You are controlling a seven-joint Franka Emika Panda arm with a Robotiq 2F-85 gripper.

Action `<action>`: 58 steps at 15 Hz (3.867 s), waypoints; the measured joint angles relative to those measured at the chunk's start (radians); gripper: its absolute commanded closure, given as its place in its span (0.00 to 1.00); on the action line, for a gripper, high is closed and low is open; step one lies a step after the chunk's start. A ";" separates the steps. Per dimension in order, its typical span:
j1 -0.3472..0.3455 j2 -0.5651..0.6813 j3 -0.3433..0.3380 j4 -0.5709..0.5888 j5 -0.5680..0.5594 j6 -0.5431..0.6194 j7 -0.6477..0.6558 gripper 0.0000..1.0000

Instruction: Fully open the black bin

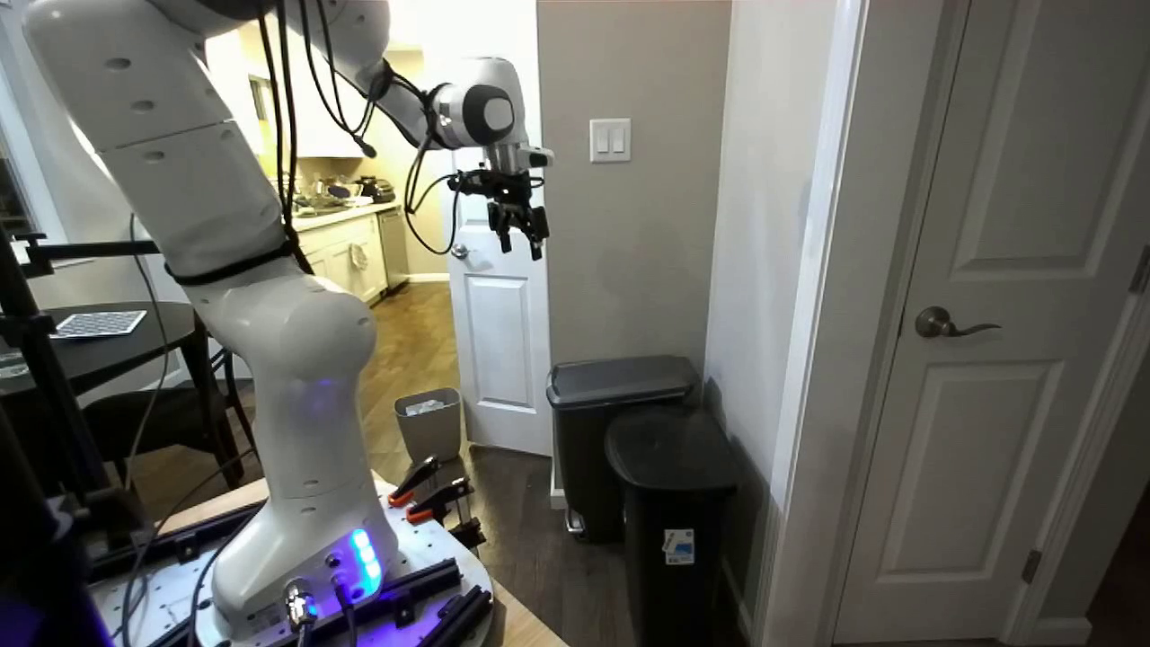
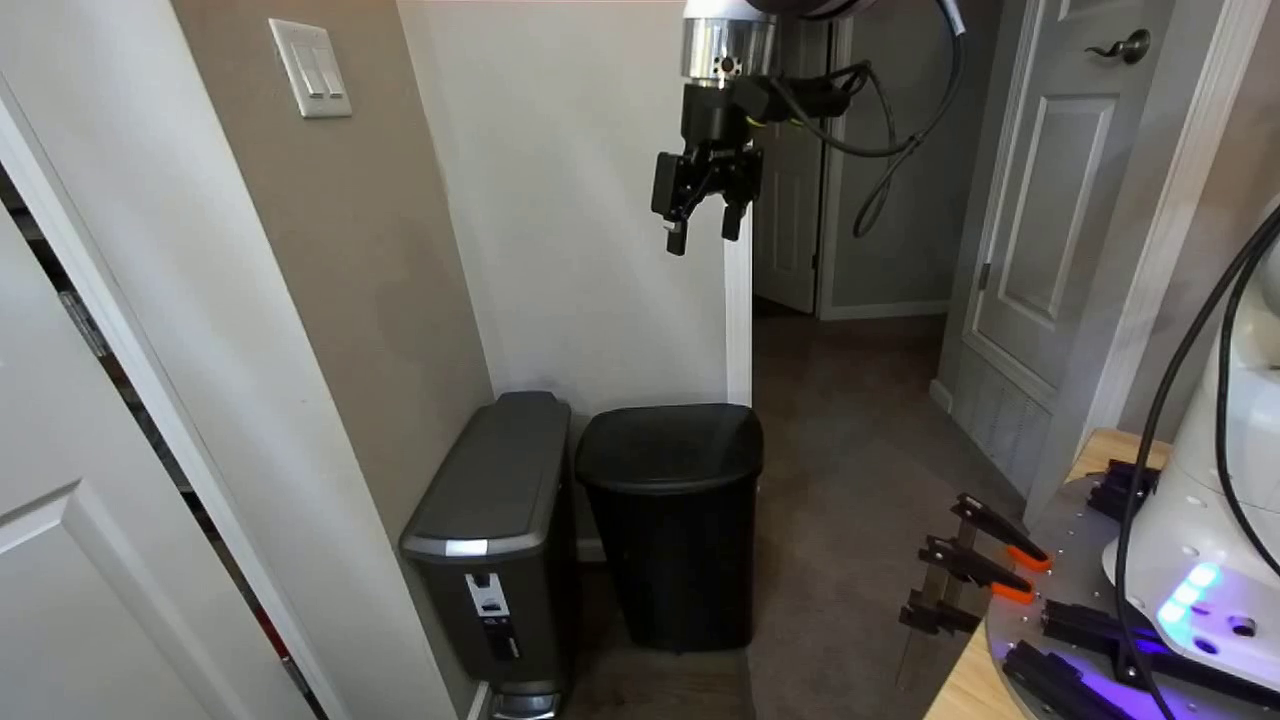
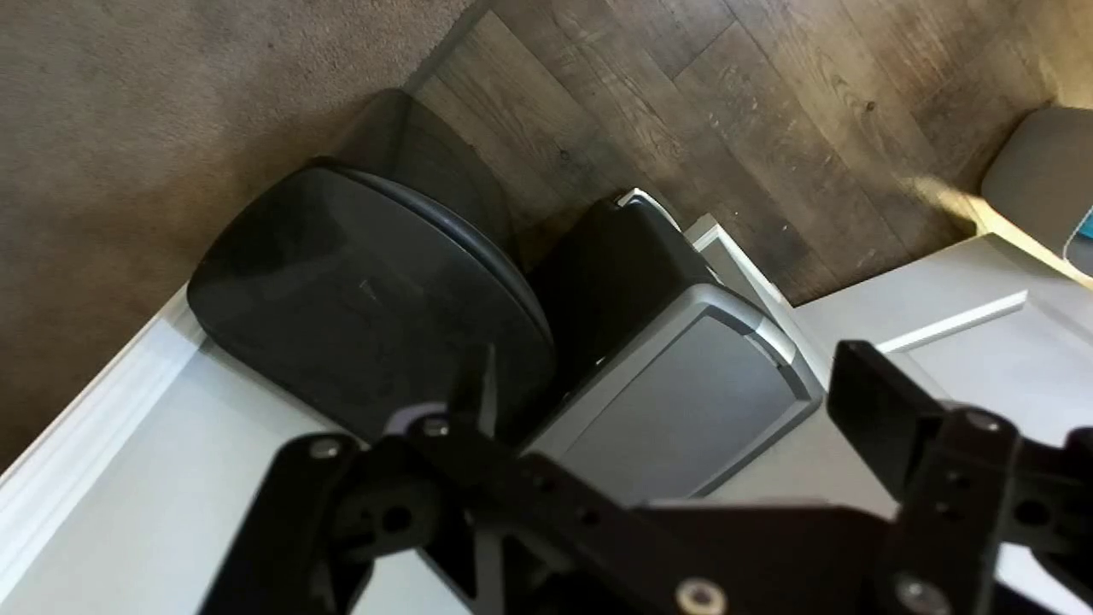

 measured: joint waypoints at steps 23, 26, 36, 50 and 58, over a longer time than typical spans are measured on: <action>-0.018 0.845 -0.137 0.605 0.158 0.012 -0.072 0.00; -0.019 0.858 -0.133 0.621 0.161 0.010 -0.072 0.00; -0.008 0.878 -0.145 0.646 0.136 0.009 -0.072 0.00; 0.069 1.345 -0.164 1.276 -0.098 -0.402 -0.186 0.00; 0.141 1.582 -0.183 1.586 -0.202 -0.537 -0.313 0.00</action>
